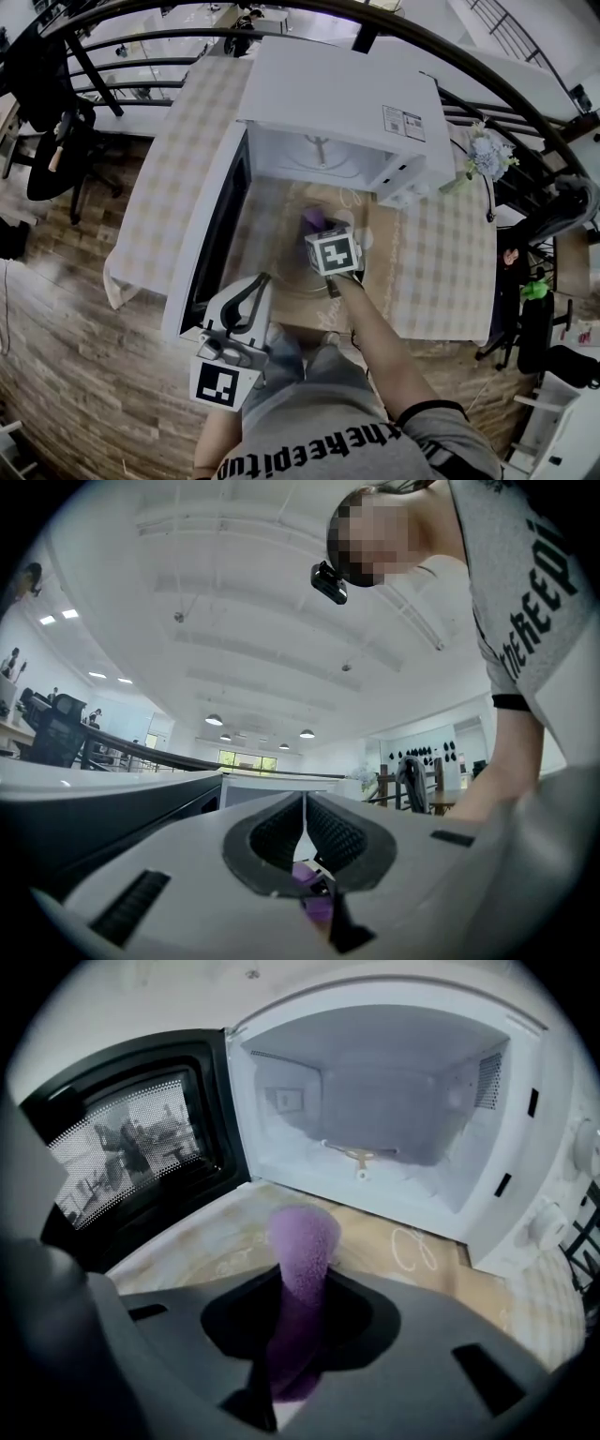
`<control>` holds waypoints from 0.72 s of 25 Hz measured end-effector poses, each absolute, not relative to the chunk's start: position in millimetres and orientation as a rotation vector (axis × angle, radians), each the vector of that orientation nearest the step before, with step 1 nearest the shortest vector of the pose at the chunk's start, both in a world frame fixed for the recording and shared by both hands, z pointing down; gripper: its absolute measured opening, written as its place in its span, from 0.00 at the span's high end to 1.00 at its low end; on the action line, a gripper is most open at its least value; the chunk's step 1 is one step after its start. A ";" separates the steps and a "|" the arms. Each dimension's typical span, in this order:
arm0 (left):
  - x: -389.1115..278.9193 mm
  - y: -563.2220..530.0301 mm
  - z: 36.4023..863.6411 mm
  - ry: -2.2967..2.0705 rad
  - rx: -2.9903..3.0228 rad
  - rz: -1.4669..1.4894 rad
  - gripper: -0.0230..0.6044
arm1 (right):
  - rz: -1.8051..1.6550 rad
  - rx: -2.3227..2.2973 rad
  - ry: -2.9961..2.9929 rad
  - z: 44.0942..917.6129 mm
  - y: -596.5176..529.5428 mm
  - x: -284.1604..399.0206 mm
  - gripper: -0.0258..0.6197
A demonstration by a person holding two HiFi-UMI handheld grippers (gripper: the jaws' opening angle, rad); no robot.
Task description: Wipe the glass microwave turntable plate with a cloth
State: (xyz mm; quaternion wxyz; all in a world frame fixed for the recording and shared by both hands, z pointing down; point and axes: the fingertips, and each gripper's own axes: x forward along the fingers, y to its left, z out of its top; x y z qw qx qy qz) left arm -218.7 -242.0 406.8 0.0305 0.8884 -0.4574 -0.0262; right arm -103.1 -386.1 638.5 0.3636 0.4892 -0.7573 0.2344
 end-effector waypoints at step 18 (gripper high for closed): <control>-213.8 -239.2 404.2 -1.411 2.734 -0.110 0.94 | 0.728 1.324 -1.980 623.4 -367.4 -83.4 0.80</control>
